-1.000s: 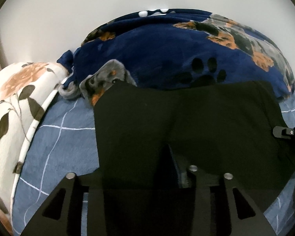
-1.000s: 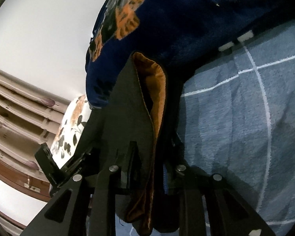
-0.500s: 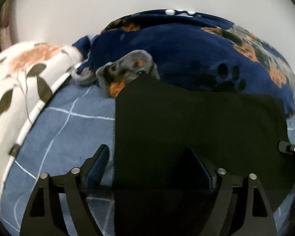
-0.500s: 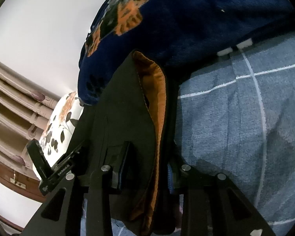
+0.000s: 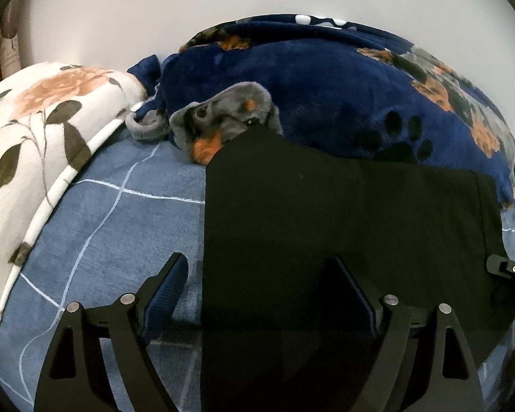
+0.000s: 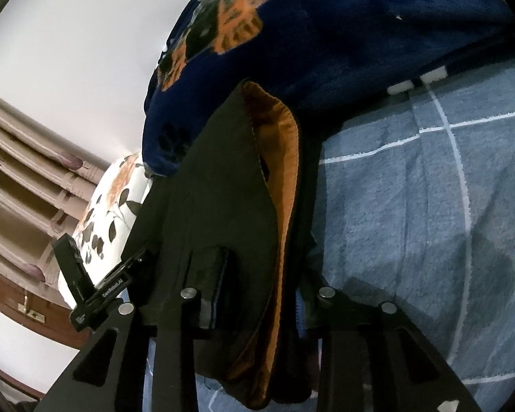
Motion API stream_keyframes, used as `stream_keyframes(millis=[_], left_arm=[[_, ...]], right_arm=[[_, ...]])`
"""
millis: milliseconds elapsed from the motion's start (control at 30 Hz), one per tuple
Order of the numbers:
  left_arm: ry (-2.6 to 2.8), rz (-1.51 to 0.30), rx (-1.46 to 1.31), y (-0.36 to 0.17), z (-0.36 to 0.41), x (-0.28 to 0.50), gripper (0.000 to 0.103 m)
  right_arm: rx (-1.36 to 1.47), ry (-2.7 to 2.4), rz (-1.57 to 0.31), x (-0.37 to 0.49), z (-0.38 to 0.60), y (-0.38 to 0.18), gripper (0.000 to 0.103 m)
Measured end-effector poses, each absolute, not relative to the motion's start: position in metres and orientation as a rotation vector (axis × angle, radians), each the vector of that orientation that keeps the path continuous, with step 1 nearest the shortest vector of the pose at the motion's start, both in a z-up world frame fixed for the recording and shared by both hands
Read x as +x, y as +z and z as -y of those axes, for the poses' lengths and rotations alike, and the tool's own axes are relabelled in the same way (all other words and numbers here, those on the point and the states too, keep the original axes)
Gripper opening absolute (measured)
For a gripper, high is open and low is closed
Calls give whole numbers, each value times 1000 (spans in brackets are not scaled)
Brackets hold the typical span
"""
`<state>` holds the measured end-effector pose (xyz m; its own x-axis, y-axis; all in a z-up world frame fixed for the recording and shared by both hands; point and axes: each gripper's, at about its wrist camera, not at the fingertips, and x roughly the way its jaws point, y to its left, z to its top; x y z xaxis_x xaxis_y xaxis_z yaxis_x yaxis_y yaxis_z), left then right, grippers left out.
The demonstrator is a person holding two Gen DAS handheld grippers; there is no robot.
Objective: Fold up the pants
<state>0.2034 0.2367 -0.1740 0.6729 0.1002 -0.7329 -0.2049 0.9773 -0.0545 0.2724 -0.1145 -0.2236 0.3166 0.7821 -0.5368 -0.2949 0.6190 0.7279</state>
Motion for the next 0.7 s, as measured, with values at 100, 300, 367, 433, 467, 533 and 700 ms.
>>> stream_keyframes(millis=[100, 300, 367, 433, 467, 533, 700], left_arm=[[170, -814, -129, -174, -236, 203, 86], [177, -810, -116, -174, -234, 202, 86], [178, -810, -119, -175, -234, 202, 86], [181, -808, -118, -174, -234, 201, 86], [183, -806, -116, -174, -233, 201, 86], [191, -802, -108, -174, -232, 200, 86], [218, -790, -80, -171, -229, 198, 86]], right_arm=[[591, 776, -1008, 269, 118, -224, 24], [539, 734, -1009, 269, 113, -221, 27], [524, 706, -1000, 267, 110, -219, 30], [504, 694, -987, 265, 108, -217, 34], [493, 683, -980, 264, 107, -215, 35], [456, 641, -951, 258, 106, -209, 40], [347, 528, -867, 236, 96, -190, 44]])
